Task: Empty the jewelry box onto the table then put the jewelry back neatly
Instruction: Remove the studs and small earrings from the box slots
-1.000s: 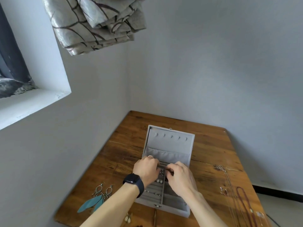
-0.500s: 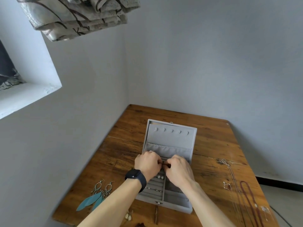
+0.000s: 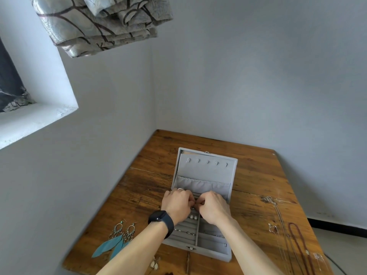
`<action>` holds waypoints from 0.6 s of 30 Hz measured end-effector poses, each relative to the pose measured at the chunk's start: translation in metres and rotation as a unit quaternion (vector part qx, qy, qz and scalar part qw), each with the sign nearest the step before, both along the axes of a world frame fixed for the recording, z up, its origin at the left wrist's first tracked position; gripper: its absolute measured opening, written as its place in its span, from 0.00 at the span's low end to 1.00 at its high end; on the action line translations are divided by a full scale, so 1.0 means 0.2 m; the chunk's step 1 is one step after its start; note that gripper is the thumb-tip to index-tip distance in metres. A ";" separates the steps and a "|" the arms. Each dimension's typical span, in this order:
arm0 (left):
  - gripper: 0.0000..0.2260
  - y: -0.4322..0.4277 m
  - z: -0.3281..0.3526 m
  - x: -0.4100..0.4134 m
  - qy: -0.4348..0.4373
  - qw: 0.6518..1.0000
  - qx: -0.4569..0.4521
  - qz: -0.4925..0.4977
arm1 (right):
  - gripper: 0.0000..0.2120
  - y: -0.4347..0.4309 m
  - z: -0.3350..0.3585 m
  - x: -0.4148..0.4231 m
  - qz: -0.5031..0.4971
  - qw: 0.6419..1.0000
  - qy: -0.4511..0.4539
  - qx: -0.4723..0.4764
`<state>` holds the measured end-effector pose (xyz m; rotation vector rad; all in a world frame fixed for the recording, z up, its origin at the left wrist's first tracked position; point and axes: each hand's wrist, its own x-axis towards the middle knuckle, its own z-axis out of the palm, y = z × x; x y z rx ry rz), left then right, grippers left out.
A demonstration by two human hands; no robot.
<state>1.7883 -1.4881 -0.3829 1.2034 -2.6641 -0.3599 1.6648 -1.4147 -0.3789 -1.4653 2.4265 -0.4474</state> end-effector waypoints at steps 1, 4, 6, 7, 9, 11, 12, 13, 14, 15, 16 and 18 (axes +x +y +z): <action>0.08 0.00 0.00 0.00 0.006 1.000 0.004 0.001 | 0.07 0.00 0.00 0.00 0.000 1.000 0.000 0.001; 0.07 0.00 0.01 0.01 0.020 1.000 0.021 0.004 | 0.09 0.00 -0.01 0.01 0.001 1.000 -0.031 0.000; 0.07 0.01 0.01 0.01 0.035 0.999 0.037 0.007 | 0.08 0.01 -0.01 0.01 -0.010 0.997 -0.080 -0.017; 0.07 0.01 0.01 0.02 0.043 0.998 0.046 0.008 | 0.06 0.02 -0.01 0.01 -0.018 0.993 -0.114 -0.030; 0.06 0.01 0.02 0.02 0.067 0.996 0.065 0.010 | 0.03 0.05 -0.01 0.02 -0.034 0.982 -0.174 -0.064; 0.05 0.01 0.04 0.04 0.109 0.989 0.100 0.014 | 0.03 0.07 0.00 0.03 -0.051 0.967 -0.227 -0.106; 0.05 0.01 0.05 0.05 0.137 0.983 0.121 0.017 | 0.03 0.08 0.00 0.04 -0.060 0.958 -0.250 -0.127; 0.04 0.00 0.06 0.06 0.165 0.976 0.140 0.017 | 0.03 0.09 0.01 0.05 -0.068 0.950 -0.268 -0.146; 0.03 0.01 0.07 0.07 0.190 0.970 0.152 0.017 | 0.03 0.10 0.02 0.06 -0.074 0.942 -0.282 -0.166; 0.02 0.01 0.09 0.08 0.213 0.964 0.159 0.016 | 0.03 0.12 0.03 0.07 -0.077 0.935 -0.294 -0.183; 0.02 0.02 0.11 0.09 0.233 0.958 0.165 0.016 | 0.03 0.13 0.04 0.08 -0.080 0.929 -0.303 -0.197; 0.01 0.05 0.16 0.13 0.262 0.948 0.180 0.014 | 0.03 0.17 0.06 0.12 -0.085 0.917 -0.322 -0.221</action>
